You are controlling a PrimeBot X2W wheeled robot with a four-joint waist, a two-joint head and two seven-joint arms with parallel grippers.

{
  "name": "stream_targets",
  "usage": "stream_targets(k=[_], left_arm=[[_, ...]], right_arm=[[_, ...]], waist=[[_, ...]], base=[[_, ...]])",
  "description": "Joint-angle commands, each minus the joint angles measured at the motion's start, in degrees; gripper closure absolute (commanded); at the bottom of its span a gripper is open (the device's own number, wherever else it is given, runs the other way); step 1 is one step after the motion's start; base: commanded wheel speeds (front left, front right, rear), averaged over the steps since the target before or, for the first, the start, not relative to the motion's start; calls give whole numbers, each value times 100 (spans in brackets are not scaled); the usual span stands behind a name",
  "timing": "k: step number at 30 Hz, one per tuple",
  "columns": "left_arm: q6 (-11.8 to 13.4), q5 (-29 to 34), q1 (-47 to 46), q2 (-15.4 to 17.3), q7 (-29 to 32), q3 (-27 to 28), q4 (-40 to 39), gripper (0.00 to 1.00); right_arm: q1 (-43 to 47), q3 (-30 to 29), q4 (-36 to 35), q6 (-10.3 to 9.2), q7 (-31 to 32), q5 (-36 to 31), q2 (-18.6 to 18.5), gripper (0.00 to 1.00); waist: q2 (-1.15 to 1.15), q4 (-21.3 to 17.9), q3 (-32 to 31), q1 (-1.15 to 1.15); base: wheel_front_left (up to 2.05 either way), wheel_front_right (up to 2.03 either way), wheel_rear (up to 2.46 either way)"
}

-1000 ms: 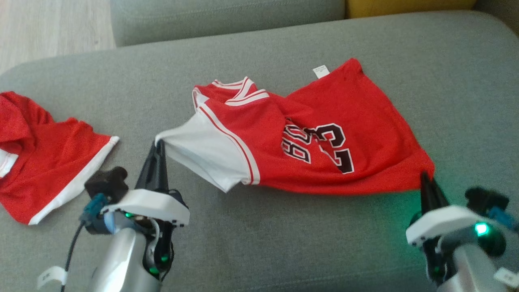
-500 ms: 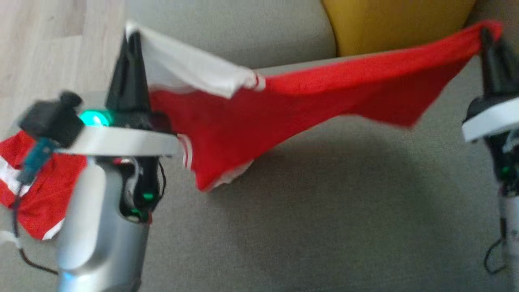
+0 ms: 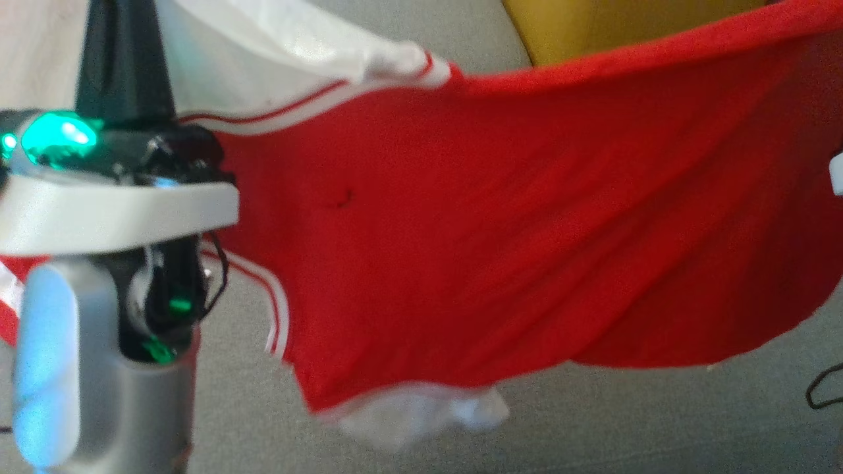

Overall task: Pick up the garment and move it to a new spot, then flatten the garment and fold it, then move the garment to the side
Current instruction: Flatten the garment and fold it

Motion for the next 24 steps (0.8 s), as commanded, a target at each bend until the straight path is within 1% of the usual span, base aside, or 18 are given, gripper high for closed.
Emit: stream_targets(k=[1, 3, 5, 7, 9, 11, 14, 18, 19, 22, 24], left_arm=[[27, -27, -505, 197, 107, 220, -87, 100], [-29, -68, -737, 244, 246, 182, 133, 100], [-73, -149, -1044, 265, 363, 189, 519, 100], [-113, -220, -1492, 296, 431, 249, 953, 100], [-204, -190, -2069, 368, 377, 280, 1481, 100], [-297, -89, -2747, 444, 262, 272, 2085, 100], [-427, -25, -3803, 439, 20, 263, 3033, 100], [-547, 179, -5041, 488, -493, 237, 4176, 100], [-547, 179, -5041, 488, -493, 237, 4176, 100], [-616, 234, -5682, 482, -835, 243, 4883, 100], [-665, 251, -5948, 473, -987, 245, 5238, 100]], right_arm=[[-349, 72, -160, -5, 121, -53, 54, 100], [-502, 18, -41, -5, 234, -40, 132, 100], [-749, 10, 210, -5, 275, 11, 196, 100], [-1127, 62, 593, -5, 167, 12, 147, 100], [-1617, 163, 1131, -5, -60, 1, 83, 100], [-2228, 274, 1736, -5, -341, 33, 52, 100], [-3225, 548, 2685, -5, -908, -19, -148, 100], [-4433, 715, 3876, -5, -1756, -37, -329, 100], [-4433, 715, 3876, -5, -1756, -37, -329, 100], [-5107, 705, 4598, -5, -2444, -36, -410, 100], [-5361, 714, 5039, -5, -2811, -50, -457, 100]], waist=[[0, -21, 130, 0], [0, -30, 313, 0], [0, -54, 552, 0], [0, -89, 930, 0], [0, -94, 1315, 0], [0, -76, 1705, 0], [0, 4, 2173, 0], [0, 162, 2559, 0], [0, 162, 2559, 0], [0, 274, 2732, 0], [0, 347, 2816, 0]], base=[[0, 0, 0], [0, 0, 0], [0, 0, 0], [0, 0, 0], [0, 0, 0], [0, 0, 0], [0, 0, 0], [0, 0, 0], [0, 0, 0], [0, 0, 0], [0, 0, 0]])
